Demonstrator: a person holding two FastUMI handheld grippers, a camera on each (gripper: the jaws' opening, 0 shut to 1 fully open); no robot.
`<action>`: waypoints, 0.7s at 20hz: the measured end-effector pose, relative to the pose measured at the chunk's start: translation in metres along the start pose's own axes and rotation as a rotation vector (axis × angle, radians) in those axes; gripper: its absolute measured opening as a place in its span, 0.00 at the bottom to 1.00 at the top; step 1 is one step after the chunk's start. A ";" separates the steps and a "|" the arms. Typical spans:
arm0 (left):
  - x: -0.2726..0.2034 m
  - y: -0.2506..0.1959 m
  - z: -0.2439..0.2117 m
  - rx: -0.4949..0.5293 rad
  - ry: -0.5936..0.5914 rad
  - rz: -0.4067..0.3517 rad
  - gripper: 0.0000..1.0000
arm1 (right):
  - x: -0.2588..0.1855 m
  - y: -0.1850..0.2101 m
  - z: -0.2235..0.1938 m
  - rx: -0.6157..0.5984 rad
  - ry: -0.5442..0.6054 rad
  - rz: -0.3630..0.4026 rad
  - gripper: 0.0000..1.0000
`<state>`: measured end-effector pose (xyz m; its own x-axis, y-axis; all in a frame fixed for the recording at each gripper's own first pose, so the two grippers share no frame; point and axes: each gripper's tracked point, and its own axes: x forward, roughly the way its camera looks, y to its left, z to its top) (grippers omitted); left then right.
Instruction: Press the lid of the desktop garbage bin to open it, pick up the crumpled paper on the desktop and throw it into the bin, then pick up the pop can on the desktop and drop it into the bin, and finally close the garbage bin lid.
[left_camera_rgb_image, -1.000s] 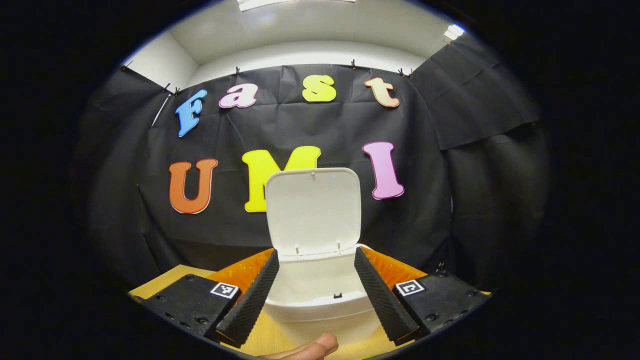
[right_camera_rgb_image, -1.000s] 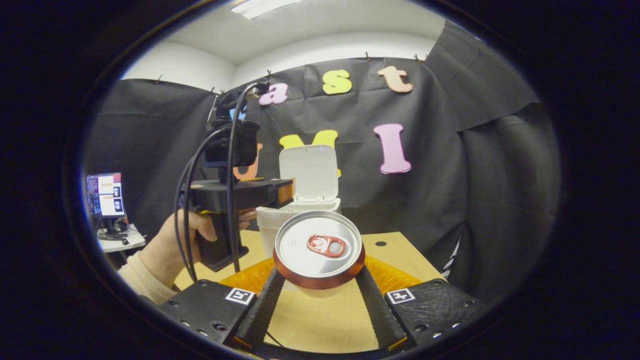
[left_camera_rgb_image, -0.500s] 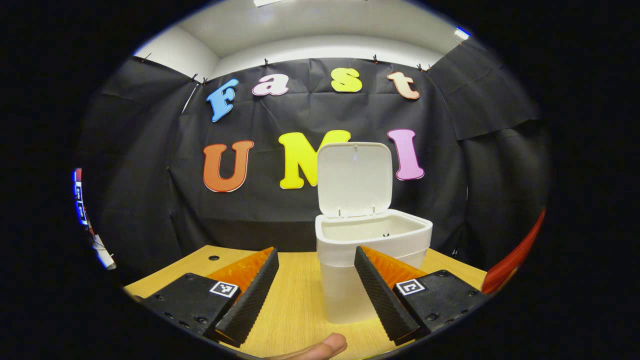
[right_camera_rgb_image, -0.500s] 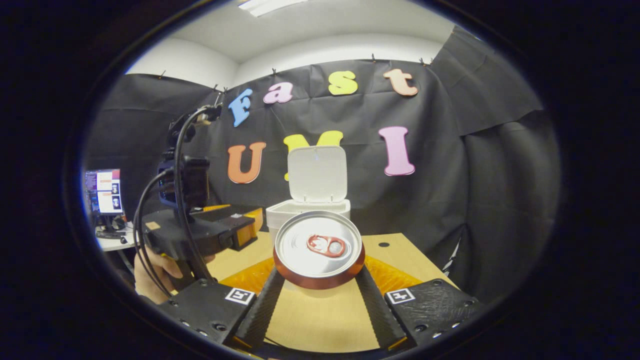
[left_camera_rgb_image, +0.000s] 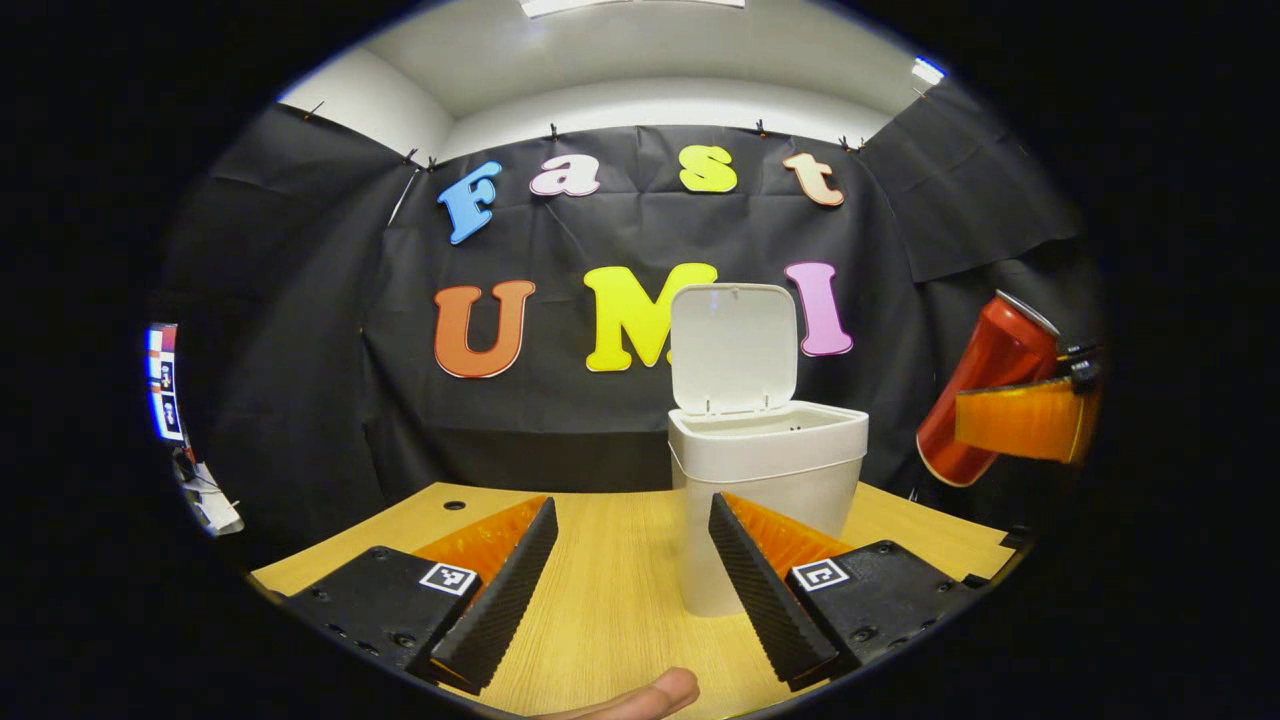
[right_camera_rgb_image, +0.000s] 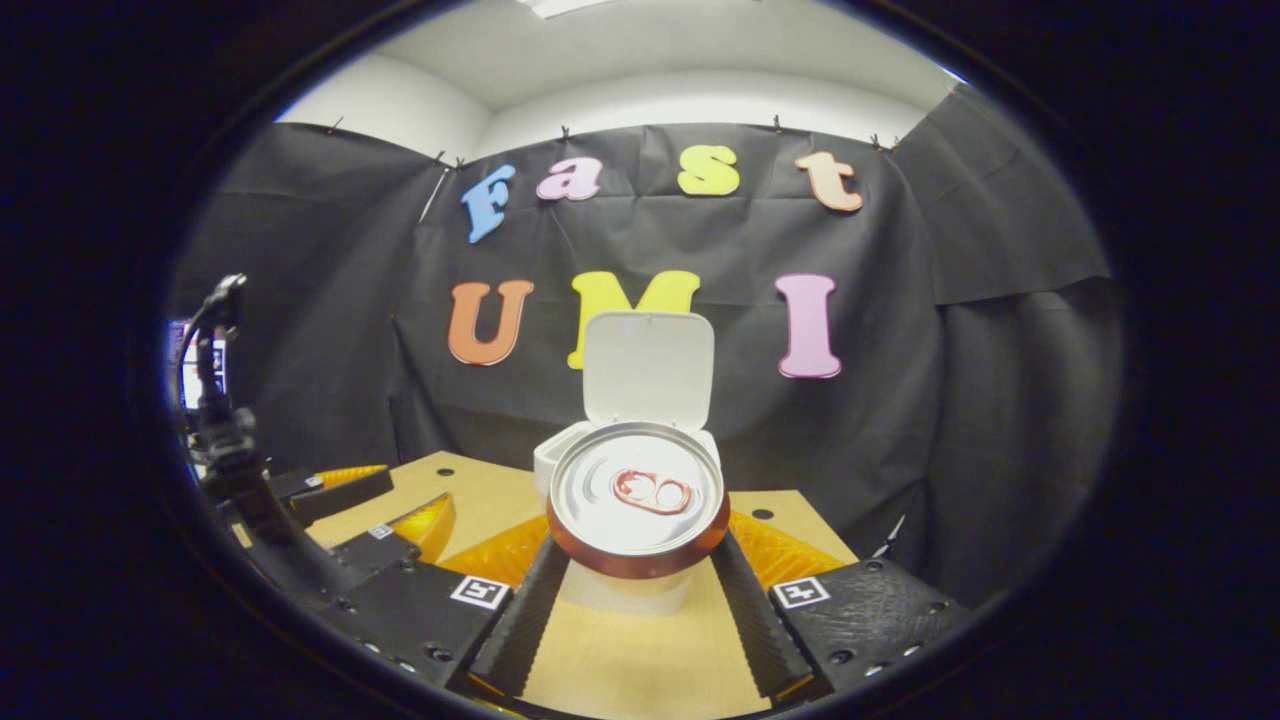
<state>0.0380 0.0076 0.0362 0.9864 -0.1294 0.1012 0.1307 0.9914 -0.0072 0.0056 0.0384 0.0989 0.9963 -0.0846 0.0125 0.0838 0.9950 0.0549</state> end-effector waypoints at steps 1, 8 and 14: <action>-0.002 0.003 -0.001 0.004 -0.001 0.001 0.98 | 0.010 -0.001 0.009 -0.003 0.001 -0.013 0.80; -0.003 0.010 -0.028 -0.035 0.055 -0.023 0.98 | 0.057 0.017 0.063 -0.013 -0.018 -0.025 0.80; 0.002 0.003 -0.043 -0.026 0.104 -0.037 0.99 | 0.122 0.010 0.084 0.033 0.028 -0.048 0.80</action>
<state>0.0450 0.0092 -0.0067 0.9857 -0.1682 -0.0020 0.1681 0.9853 -0.0316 0.1267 0.0341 0.1845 0.9913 -0.1302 -0.0189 0.1314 0.9874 0.0880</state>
